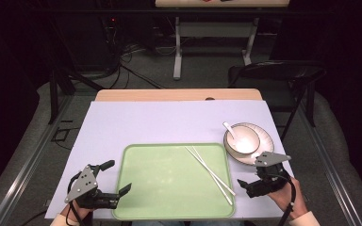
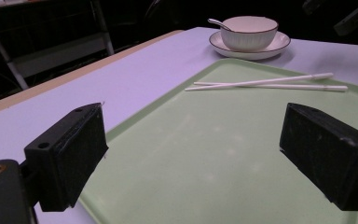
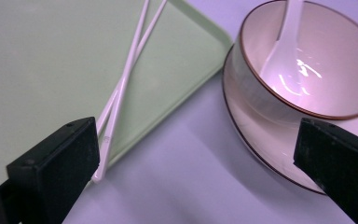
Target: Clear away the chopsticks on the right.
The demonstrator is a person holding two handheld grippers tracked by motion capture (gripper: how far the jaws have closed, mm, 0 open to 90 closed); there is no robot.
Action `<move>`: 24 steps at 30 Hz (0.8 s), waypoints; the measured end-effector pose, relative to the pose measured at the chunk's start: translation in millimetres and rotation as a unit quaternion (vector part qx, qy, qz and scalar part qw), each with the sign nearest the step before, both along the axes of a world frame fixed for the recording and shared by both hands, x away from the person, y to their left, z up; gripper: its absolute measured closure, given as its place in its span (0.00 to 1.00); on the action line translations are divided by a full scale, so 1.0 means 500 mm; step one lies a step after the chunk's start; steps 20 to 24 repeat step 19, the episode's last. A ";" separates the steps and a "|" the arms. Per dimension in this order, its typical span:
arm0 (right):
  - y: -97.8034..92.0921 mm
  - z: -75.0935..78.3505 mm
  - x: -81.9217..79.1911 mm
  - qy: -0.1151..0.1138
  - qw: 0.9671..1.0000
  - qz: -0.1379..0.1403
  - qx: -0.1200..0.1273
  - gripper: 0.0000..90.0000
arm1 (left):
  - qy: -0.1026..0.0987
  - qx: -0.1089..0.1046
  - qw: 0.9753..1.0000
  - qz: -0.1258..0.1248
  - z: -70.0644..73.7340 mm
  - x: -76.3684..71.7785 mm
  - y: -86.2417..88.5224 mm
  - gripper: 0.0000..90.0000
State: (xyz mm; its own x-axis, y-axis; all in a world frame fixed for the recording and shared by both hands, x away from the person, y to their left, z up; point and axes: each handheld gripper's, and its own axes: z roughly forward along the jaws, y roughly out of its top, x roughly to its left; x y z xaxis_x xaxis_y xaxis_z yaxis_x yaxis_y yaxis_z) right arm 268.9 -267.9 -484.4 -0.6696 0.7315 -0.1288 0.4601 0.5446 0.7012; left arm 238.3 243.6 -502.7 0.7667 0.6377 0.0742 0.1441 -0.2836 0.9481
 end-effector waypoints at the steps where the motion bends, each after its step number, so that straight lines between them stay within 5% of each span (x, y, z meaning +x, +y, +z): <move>1: -0.007 0.000 -0.006 -0.004 1.000 -0.002 0.005 0.00 | 0.000 -0.001 1.000 -0.001 0.000 0.000 0.000 0.08; 13: -0.058 -0.024 -0.101 -0.065 0.997 -0.003 0.039 0.00 | -0.001 -0.001 1.000 -0.002 0.000 0.000 0.000 0.08; 24: -0.062 -0.035 -0.114 -0.056 0.998 0.002 0.030 0.00 | -0.001 0.000 1.000 -0.001 0.000 0.001 0.000 0.08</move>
